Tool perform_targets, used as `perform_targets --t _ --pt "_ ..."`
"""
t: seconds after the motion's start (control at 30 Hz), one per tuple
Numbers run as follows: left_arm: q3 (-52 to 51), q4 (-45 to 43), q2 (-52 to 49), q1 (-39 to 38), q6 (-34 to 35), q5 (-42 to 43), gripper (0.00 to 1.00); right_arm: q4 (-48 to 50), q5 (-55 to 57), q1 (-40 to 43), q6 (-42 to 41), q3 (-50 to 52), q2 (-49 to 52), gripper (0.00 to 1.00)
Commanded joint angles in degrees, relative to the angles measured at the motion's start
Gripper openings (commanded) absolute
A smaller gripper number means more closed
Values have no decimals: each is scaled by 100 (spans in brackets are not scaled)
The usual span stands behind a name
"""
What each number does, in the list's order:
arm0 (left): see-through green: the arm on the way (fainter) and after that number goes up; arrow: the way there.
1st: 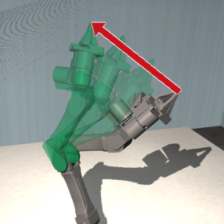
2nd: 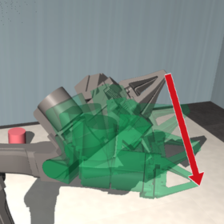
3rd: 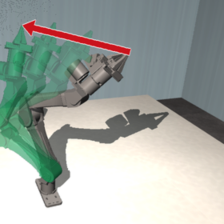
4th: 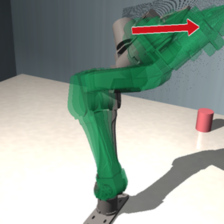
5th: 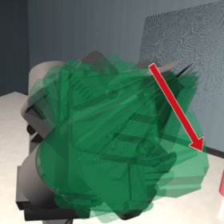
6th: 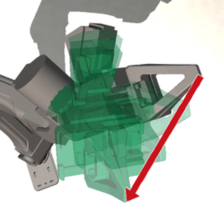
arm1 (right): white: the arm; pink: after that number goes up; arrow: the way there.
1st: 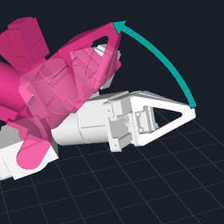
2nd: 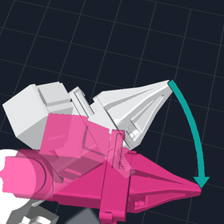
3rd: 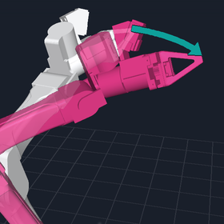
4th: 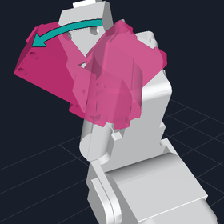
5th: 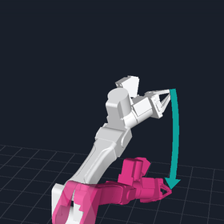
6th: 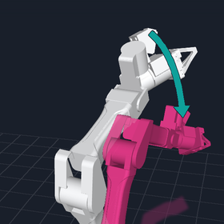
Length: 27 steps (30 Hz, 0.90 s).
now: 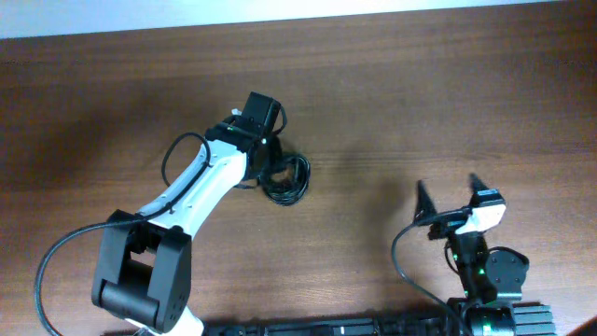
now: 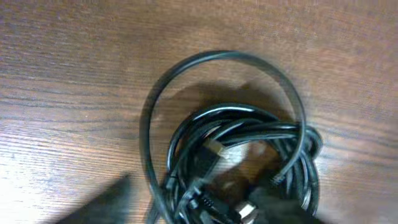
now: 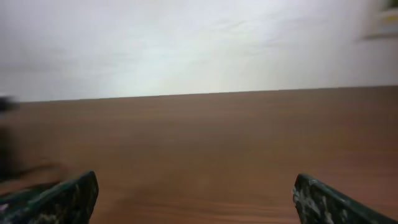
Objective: Untangle cables
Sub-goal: 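Reach the left gripper down and grasp the black cable bundle, then move the right gripper to the bundle and grasp a cable loop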
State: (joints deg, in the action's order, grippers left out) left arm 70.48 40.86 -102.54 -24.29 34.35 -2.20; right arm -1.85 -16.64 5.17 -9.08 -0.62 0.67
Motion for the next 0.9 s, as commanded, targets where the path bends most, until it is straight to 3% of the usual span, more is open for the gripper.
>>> perform_targets --t 0.0,0.07,0.13,0.2,0.3,0.37,0.47,0.53,0.6,0.7,0.8,0.87 --pt "111 -162 144 52 -308 -63 96 -33 -2282 -28 -1161 31 -42 99" --pt "190 -173 199 125 -933 -50 93 -42 -2424 -28 -1161 31 -42 98" --pt "205 -236 284 229 -1749 -61 77 48 -2103 -28 -1158 28 -33 99" --pt "168 -361 240 249 -2516 -61 71 0 -2107 -28 -1349 -44 11 98" --pt "162 -404 33 249 -2675 -59 65 -122 -2109 -28 -1805 -284 275 98" --pt "162 -428 -208 232 -2927 63 64 -389 -2105 -28 -1886 -627 697 98" --pt "162 -369 -442 205 -4568 1266 72 -645 -2103 -28 -1834 -1115 1478 98" --pt "162 -402 -540 205 -4994 1438 73 -765 -2151 -28 -1836 -1471 2251 99" --pt "157 -398 -658 205 -5073 1379 63 -656 -2739 -28 -1823 -1816 3265 99" --pt "157 -404 -890 199 -5066 1386 33 260 -3991 -28 -1926 -1921 4478 99" --pt "157 -413 -1115 195 -5023 1403 0 903 -4334 -35 -2448 -1921 5414 99" --pt "164 -424 -1143 195 -4824 1403 0 1182 -4339 -35 -2446 -1921 6109 98"
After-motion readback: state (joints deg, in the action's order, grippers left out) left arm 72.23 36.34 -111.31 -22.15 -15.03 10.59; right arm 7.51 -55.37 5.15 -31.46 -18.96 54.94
